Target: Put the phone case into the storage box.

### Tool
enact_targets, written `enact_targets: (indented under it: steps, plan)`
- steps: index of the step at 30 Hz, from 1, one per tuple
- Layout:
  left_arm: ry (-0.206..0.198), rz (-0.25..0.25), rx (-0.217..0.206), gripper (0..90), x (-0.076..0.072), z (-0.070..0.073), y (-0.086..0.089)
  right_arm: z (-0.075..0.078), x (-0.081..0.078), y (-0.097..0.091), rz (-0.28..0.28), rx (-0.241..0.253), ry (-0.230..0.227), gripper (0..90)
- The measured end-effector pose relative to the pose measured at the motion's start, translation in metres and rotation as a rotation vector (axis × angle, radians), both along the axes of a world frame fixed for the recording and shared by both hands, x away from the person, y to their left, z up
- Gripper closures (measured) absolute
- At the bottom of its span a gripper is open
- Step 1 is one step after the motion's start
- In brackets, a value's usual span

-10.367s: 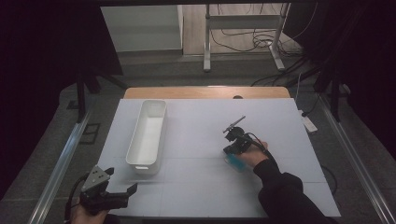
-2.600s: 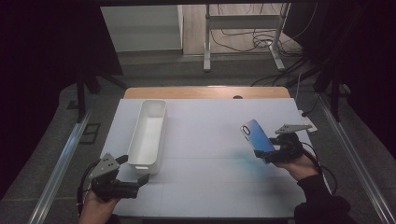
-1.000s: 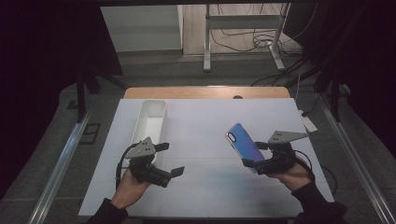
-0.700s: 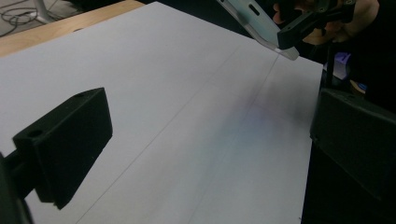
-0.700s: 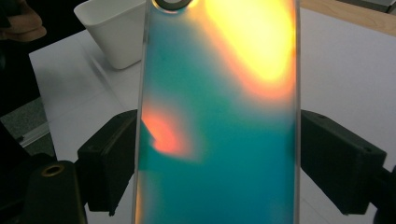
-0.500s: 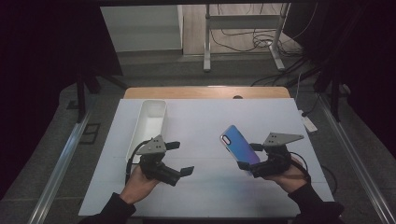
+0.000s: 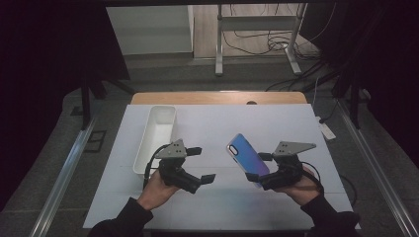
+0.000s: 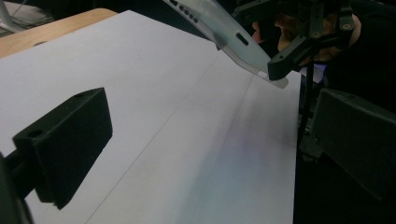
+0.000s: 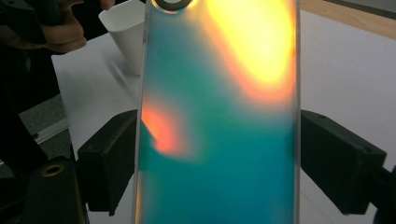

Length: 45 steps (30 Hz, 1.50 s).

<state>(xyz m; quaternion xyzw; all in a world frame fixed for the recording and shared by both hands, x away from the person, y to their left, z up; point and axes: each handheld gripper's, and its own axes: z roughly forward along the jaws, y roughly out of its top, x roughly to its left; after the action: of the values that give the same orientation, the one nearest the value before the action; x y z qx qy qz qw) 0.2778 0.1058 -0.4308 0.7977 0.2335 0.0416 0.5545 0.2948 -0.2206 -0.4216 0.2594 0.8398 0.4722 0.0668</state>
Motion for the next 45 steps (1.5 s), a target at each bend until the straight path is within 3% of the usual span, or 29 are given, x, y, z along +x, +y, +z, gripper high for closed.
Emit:
enact_targets:
  steps: [12, 34, 41, 44, 45]
  plan:
    - [0.003, -0.058, 0.003, 0.0, 0.007, 0.000, -0.013, 0.000, -0.003, 0.011, 0.030, 0.012, -0.004, 16.9]
    - [0.037, -0.154, -0.028, 0.4, 0.016, -0.001, -0.026, 0.001, -0.008, 0.022, 0.068, 0.037, -0.013, 16.9]
    - [0.032, -0.190, -0.029, 19.6, 0.012, 0.002, -0.025, 0.001, -0.009, 0.022, 0.080, 0.042, -0.016, 16.8]
    - [0.038, -0.203, -0.038, 34.1, 0.012, 0.003, -0.023, 0.001, -0.009, 0.022, 0.084, 0.043, -0.017, 16.9]
    - [0.039, -0.211, -0.041, 34.1, 0.012, 0.003, -0.022, 0.001, -0.009, 0.022, 0.084, 0.043, -0.017, 16.8]
